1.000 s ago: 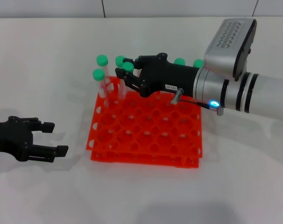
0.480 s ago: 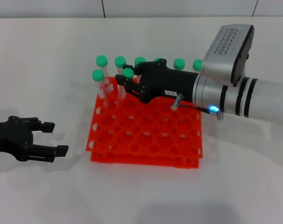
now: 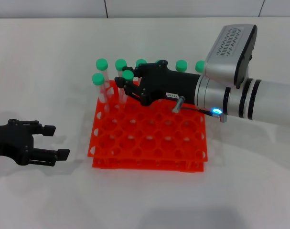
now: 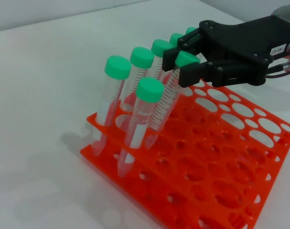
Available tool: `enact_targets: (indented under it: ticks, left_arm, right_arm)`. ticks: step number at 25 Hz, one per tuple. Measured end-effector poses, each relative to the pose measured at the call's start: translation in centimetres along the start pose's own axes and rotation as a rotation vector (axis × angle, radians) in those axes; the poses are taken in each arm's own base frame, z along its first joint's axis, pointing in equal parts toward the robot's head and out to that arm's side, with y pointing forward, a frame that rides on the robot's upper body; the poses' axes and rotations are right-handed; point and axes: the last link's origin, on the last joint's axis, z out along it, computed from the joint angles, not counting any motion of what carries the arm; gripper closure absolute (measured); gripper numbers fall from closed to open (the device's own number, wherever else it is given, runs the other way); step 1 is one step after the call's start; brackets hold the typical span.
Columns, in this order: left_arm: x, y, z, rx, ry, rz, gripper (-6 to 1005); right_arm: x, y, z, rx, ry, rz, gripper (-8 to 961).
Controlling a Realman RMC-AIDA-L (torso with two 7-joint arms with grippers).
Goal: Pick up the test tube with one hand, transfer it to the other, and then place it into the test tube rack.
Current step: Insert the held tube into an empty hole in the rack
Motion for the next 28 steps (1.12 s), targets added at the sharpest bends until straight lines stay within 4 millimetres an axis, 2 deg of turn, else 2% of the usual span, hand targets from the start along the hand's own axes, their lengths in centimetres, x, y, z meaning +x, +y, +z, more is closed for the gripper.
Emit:
enact_targets:
  ticks: [28]
  left_arm:
    - [-0.64,0.03,0.19,-0.004,0.003,-0.002,124]
  right_arm:
    - [-0.35,0.45,0.8,-0.013,0.027,-0.01,688]
